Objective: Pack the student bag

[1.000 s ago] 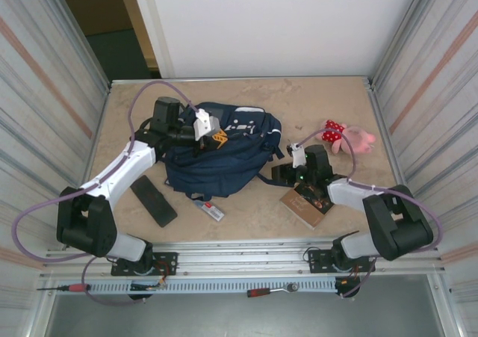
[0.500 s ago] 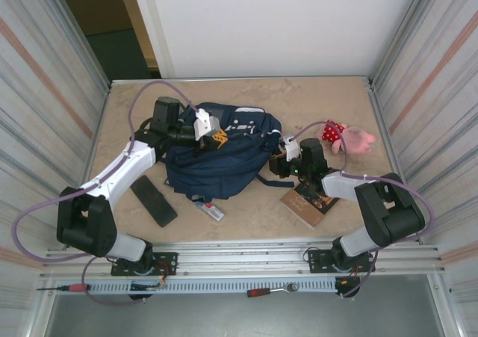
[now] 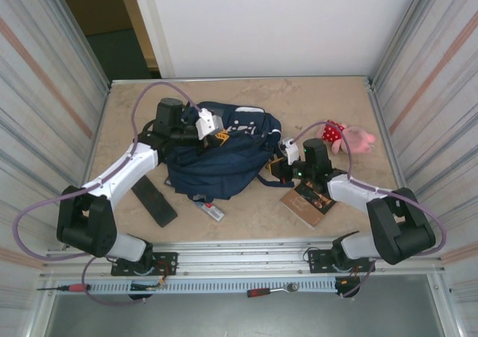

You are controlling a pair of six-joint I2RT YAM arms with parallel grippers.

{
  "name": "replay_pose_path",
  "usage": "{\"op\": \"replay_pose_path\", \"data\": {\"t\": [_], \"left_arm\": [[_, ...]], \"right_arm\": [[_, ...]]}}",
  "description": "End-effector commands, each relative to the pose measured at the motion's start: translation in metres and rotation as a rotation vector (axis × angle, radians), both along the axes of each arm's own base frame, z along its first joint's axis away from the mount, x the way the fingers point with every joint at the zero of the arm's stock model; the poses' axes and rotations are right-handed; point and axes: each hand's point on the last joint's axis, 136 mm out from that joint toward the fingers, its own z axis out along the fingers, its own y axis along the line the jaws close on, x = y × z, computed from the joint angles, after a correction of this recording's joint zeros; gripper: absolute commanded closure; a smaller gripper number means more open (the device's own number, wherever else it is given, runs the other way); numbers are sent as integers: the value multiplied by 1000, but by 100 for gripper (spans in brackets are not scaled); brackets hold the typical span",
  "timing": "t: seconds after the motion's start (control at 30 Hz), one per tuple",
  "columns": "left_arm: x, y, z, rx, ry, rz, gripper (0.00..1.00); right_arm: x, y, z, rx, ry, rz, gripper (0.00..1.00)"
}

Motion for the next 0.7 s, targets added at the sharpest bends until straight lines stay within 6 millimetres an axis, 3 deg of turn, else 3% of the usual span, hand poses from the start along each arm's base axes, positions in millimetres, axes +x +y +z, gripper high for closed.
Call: {"op": "replay_pose_path", "data": {"t": [0.0, 0.27, 0.57, 0.67], "left_arm": [[24, 2, 9, -3, -71, 98, 100], [33, -12, 1, -5, -72, 131, 100], [21, -36, 8, -68, -69, 49, 100], [16, -41, 10, -84, -61, 16, 100]], "right_arm": [[-23, 10, 15, 46, 52, 113, 100], [-43, 22, 40, 126, 96, 170, 100], [-13, 32, 45, 151, 128, 87, 100], [-4, 33, 43, 163, 134, 57, 87]]}}
